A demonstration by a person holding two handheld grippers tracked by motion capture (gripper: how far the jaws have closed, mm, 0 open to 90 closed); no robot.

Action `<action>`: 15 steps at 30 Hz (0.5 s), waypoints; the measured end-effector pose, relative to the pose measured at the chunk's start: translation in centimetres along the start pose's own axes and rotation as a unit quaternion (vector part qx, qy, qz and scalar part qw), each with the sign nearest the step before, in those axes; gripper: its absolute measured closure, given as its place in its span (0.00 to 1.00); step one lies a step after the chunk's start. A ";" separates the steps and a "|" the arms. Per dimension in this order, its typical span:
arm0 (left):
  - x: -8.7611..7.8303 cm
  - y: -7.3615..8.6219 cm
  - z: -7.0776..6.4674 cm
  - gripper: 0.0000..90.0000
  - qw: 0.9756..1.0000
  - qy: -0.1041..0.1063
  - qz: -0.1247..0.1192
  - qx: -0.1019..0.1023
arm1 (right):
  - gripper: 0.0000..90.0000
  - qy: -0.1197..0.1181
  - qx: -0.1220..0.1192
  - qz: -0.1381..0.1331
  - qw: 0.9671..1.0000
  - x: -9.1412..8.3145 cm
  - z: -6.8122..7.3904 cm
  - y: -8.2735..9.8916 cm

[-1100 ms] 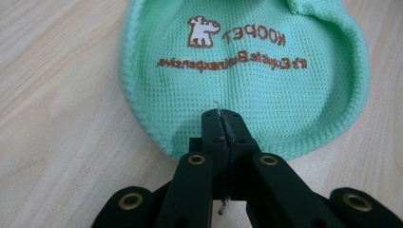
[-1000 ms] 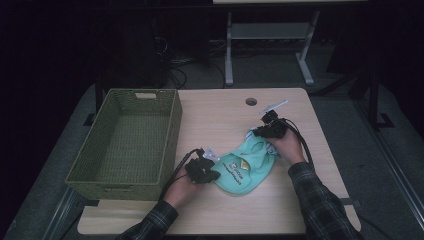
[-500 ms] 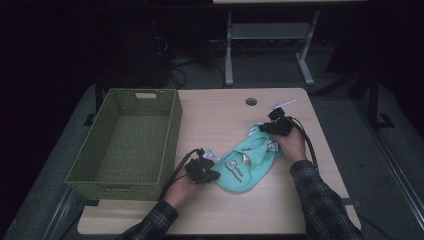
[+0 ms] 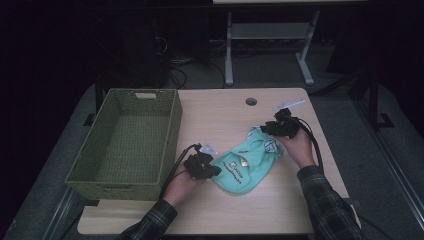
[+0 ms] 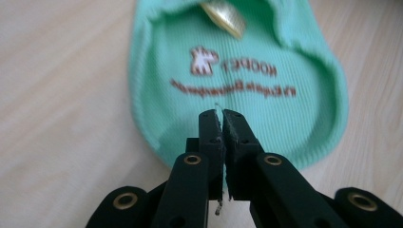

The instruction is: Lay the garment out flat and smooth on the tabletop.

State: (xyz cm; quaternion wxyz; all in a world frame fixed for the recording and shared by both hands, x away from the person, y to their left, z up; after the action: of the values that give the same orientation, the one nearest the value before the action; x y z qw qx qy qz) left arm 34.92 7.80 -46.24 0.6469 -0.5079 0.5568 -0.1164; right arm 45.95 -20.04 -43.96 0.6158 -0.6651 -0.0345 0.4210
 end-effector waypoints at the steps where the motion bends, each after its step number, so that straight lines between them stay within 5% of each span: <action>1: 0.0 -0.7 0.2 0.97 1.000 -0.002 -0.005 0.000 | 0.82 -0.006 -0.001 -0.005 1.000 -0.8 0.2 0.2; 7: 0.6 -2.4 0.9 1.00 1.000 -0.005 -0.014 0.000 | 0.99 -0.017 0.001 -0.007 1.000 -2.3 0.7 1.2; 15: 2.9 -5.3 2.4 1.00 0.999 -0.013 -0.028 0.022 | 1.00 -0.039 -0.004 -0.016 0.999 -4.2 1.7 2.7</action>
State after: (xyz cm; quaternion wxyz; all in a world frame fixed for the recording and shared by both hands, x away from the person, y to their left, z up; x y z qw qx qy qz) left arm 40.17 4.60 -44.18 0.6617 -0.5106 0.5308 -0.1403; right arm 40.97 -21.76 -43.87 0.6182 -0.6498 -0.0708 0.4366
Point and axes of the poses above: each handheld gripper's, and its own axes: x roughly forward along the jaws, y roughly out of its underside, z roughly to its left, the point moved 3 cm from there along x, roughly forward along the jaws, and after that the axes turned 13 degrees about -z, right-handed, at the moved point
